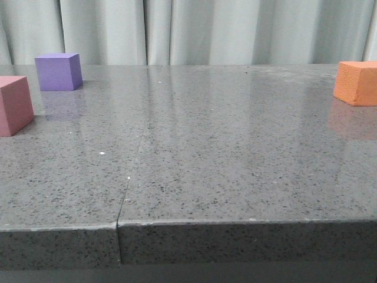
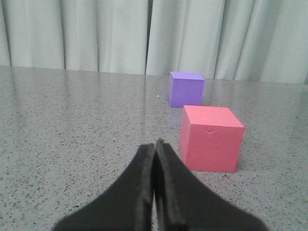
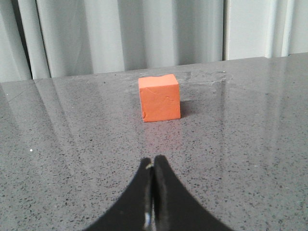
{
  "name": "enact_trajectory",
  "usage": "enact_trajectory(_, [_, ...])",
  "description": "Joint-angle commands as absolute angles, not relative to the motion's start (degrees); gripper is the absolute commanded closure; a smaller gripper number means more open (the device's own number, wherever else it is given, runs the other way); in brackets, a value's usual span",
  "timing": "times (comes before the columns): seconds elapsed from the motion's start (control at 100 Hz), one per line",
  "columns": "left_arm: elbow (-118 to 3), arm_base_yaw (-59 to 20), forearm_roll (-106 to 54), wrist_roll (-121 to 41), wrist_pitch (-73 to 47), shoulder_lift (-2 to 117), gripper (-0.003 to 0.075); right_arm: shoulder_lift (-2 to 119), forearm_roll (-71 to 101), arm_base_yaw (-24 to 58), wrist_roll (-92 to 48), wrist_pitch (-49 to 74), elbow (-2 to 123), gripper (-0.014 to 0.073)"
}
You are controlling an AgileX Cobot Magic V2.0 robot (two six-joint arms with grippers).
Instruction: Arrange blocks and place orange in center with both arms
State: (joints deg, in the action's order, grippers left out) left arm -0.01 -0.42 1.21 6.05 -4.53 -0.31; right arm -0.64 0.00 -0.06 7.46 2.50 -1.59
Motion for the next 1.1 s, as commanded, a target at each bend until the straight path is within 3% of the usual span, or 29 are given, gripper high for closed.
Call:
enact_trajectory(0.0, [2.3,-0.4,0.7,6.2,0.3,-1.9,0.0741,-1.9,0.0,-0.3,6.9,-1.8,-0.6,0.0663])
enact_trajectory(0.36, [2.3,-0.4,0.7,6.2,0.3,-1.9,0.0741,-1.9,0.0,-0.3,6.9,-3.7,-0.5,0.0663])
enact_trajectory(0.65, [2.3,-0.4,0.7,6.2,0.3,-1.9,0.0741,-1.9,0.0,-0.3,6.9,-12.2,-0.5,0.0663])
enact_trajectory(1.09, [2.3,-0.4,0.7,6.2,0.3,-1.9,0.0741,3.5,0.7,-0.3,7.0,-2.7,10.2,0.0663])
